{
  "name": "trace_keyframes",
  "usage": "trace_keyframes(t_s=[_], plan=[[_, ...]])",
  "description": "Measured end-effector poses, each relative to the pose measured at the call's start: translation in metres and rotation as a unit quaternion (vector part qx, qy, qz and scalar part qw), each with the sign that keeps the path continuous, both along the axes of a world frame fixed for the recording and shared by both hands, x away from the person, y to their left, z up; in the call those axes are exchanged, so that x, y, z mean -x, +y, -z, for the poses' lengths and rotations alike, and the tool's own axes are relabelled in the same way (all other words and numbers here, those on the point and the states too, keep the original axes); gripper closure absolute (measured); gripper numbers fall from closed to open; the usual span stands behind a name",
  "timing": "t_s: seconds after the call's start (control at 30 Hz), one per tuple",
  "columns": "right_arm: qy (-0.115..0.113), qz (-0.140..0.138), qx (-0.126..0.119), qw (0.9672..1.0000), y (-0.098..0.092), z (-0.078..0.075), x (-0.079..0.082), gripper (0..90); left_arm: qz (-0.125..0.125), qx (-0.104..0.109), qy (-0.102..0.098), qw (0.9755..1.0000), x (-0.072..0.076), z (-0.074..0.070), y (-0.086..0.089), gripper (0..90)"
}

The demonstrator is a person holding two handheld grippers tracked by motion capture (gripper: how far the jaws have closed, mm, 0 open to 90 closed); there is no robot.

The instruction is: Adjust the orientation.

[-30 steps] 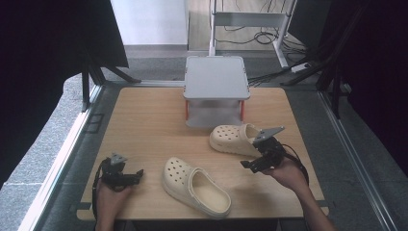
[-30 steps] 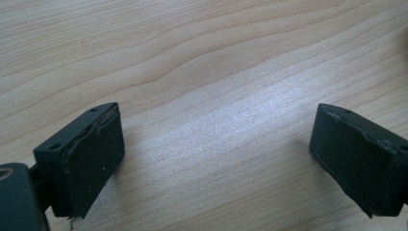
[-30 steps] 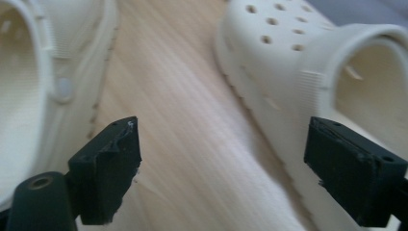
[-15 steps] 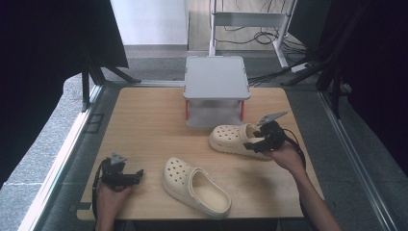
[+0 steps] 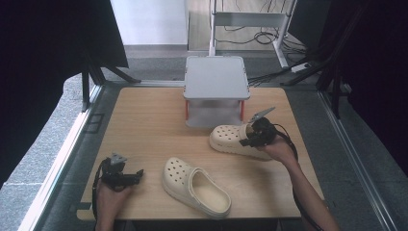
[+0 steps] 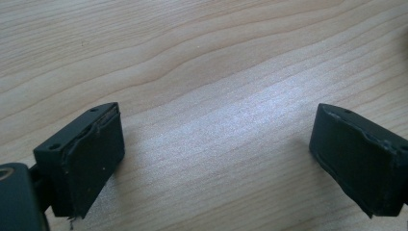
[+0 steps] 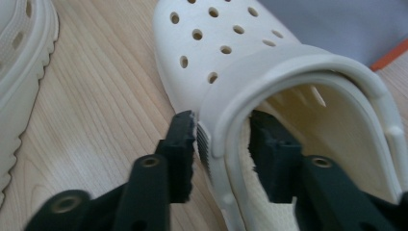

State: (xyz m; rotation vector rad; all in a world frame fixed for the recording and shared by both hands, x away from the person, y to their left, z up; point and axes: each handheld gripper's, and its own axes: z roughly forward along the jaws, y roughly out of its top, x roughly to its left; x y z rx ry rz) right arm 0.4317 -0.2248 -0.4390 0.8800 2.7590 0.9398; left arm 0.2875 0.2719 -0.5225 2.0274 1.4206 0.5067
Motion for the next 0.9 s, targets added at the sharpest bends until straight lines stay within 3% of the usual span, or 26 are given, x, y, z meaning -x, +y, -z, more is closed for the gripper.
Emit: trace_keyframes(t_s=[0.2, 0.43, 0.73, 0.9], plan=[[0.003, 0.000, 0.007, 1.0000, 0.004, -0.001, 0.002, 75.1, 0.000, 0.000, 0.000, 1.0000, 0.000, 0.000, 0.000, 5.0], [-0.001, 0.017, 0.003, 0.9999, 0.012, -0.010, 0.013, 76.0, 0.000, 0.000, 0.000, 1.0000, 0.000, 0.000, 0.000, 5.0], [-0.005, 0.039, -0.006, 0.9992, 0.033, -0.034, 0.038, 76.0, 0.000, 0.000, 0.000, 1.0000, 0.000, 0.000, 0.000, 5.0], [-0.014, 0.028, -0.013, 0.9994, 0.054, -0.042, 0.056, 75.9, 0.001, -0.001, -0.001, 1.0000, 0.000, 0.000, 0.000, 5.0]])
